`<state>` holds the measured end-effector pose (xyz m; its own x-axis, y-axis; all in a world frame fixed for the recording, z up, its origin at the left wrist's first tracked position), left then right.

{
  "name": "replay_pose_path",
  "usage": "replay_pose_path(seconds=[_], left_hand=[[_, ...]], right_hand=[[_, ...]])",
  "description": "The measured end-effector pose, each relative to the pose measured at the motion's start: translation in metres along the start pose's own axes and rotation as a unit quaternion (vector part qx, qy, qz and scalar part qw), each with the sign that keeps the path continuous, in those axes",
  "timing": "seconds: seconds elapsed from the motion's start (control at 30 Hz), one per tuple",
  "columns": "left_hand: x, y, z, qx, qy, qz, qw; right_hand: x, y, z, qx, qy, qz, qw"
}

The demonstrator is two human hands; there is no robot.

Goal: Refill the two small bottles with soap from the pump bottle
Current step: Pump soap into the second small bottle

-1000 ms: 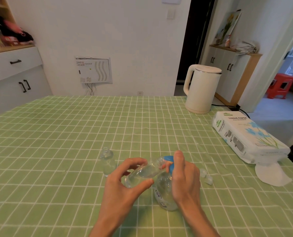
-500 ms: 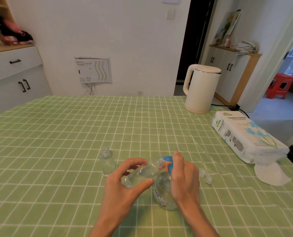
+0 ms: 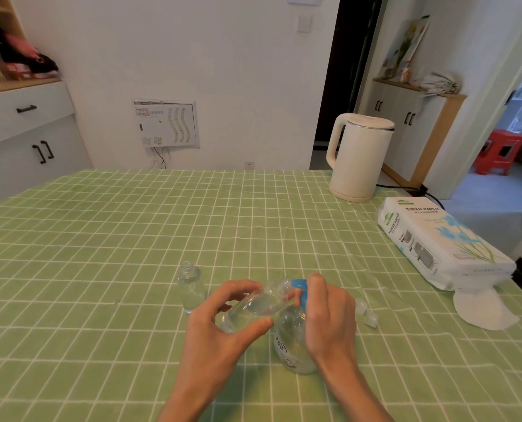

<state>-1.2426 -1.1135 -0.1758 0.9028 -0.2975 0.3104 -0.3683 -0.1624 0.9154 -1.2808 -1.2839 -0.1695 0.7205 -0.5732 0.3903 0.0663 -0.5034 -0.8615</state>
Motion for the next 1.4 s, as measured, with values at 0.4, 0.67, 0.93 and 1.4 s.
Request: replay_pose_path(seconds=[0.4, 0.67, 0.93, 1.4], left_hand=[[-0.001, -0.001, -0.002, 0.002, 0.009, -0.003, 1.0], [0.0, -0.003, 0.0, 0.011, 0.007, -0.006, 1.0], [0.0, -0.002, -0.001, 0.003, 0.012, -0.006, 1.0], [0.0, -0.003, -0.001, 0.012, 0.013, 0.002, 1.0]], right_hand=[[-0.001, 0.009, 0.002, 0.007, -0.007, 0.039, 0.999], [0.001, 0.003, 0.0, -0.006, -0.009, 0.001, 1.0], [-0.002, 0.007, 0.002, 0.0, -0.012, 0.032, 0.999], [-0.001, 0.0, -0.001, -0.006, -0.008, -0.003, 1.0]])
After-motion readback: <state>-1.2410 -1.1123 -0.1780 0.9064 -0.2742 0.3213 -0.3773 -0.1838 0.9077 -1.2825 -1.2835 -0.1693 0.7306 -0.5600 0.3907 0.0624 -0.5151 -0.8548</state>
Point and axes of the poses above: each hand's wrist, its own x-axis towards the middle knuckle, its own z-axis out of the palm, y = z × x, the point moved 3 cm from there along x, towards the middle knuckle, and after that the axes turned 3 degrees about -z, right-handed, at the moved point
